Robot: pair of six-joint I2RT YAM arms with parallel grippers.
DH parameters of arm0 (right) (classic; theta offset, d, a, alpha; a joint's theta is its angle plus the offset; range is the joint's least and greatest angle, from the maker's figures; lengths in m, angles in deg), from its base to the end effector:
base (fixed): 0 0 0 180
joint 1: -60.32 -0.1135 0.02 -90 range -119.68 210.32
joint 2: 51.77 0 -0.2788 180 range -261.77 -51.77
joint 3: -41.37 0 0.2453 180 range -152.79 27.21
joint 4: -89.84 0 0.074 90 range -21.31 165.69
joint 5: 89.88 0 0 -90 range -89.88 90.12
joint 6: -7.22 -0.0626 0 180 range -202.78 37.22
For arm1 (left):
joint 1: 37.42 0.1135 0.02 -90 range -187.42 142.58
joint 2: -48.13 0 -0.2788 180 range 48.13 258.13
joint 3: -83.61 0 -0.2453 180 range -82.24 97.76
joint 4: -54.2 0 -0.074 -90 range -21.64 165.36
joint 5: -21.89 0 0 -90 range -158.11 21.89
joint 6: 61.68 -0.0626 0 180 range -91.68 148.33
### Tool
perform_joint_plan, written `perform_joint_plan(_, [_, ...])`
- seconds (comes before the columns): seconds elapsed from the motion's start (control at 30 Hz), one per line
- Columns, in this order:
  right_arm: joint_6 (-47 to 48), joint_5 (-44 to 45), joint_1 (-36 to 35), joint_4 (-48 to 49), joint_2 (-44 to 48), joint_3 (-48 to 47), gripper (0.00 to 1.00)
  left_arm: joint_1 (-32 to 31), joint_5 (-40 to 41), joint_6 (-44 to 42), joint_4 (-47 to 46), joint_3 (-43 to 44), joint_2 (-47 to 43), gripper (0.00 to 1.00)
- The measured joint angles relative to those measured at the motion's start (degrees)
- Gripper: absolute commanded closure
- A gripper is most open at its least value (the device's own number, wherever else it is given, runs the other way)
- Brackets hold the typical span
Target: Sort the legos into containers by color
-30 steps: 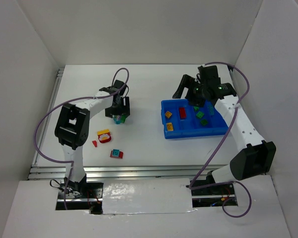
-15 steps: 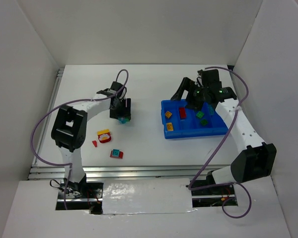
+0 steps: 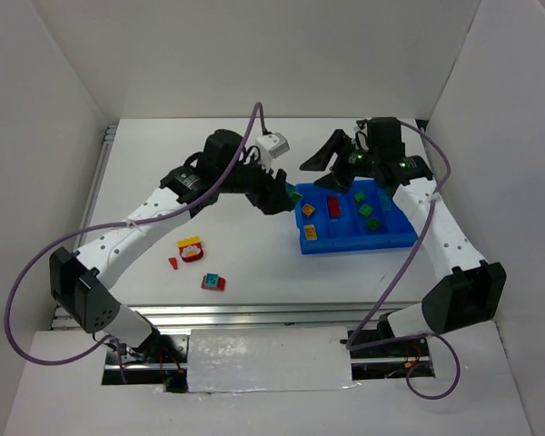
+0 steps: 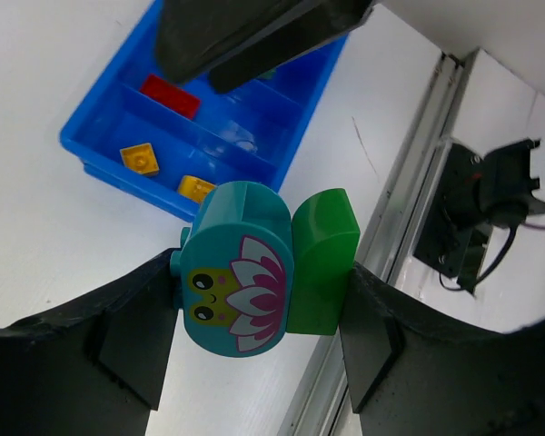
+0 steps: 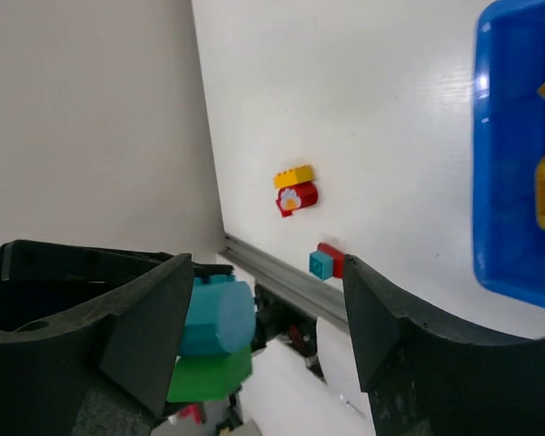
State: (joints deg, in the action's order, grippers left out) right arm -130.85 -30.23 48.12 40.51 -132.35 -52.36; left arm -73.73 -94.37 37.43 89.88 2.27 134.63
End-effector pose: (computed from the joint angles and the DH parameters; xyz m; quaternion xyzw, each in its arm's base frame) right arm 0.3027 0.0978 0.3688 0.1523 0.8553 0.4212 0.2606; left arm 0.2754 -0.2367 0.3915 0.3126 0.7624 -0.3814 0.4191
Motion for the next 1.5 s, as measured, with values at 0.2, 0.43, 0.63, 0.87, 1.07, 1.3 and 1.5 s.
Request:
perform_joint_plan(0.2, [-0.8,-4.1,-5.9,1.1,-0.4,-0.6,0.32,-1.1,-0.9,-2.8,3.3,1.8,2.2,0.98])
perform_joint_plan(0.43, [0.5,-5.5,-9.1,1.1,-0.3,0.2,0.33,-1.0,0.0,-3.4,5.5,2.4,2.8,0.98])
perform_joint_plan(0.63, [4.1,-6.0,-11.1,-1.6,-0.2,0.2,0.48,-1.0,1.8,-4.4,6.1,3.3,2.8,0.97])
perform_joint_plan(0.87, [6.6,-7.4,-10.9,-2.6,-0.3,1.3,1.00,-1.2,2.6,-4.5,6.8,3.4,2.8,0.64])
perform_joint_plan(1.07, [5.5,-11.5,-10.6,5.1,-0.1,6.3,1.00,-1.3,4.3,-4.3,8.8,3.4,2.8,0.01])
perform_joint_plan(1.3, [7.4,-16.7,-7.4,15.2,1.5,10.3,1.00,-1.3,6.2,-3.3,10.8,7.5,2.3,0.01])
perform_joint_plan(1.5, [11.2,-23.8,3.7,25.9,3.3,17.2,1.00,0.7,10.1,-0.5,14.9,10.6,-2.4,0.01])
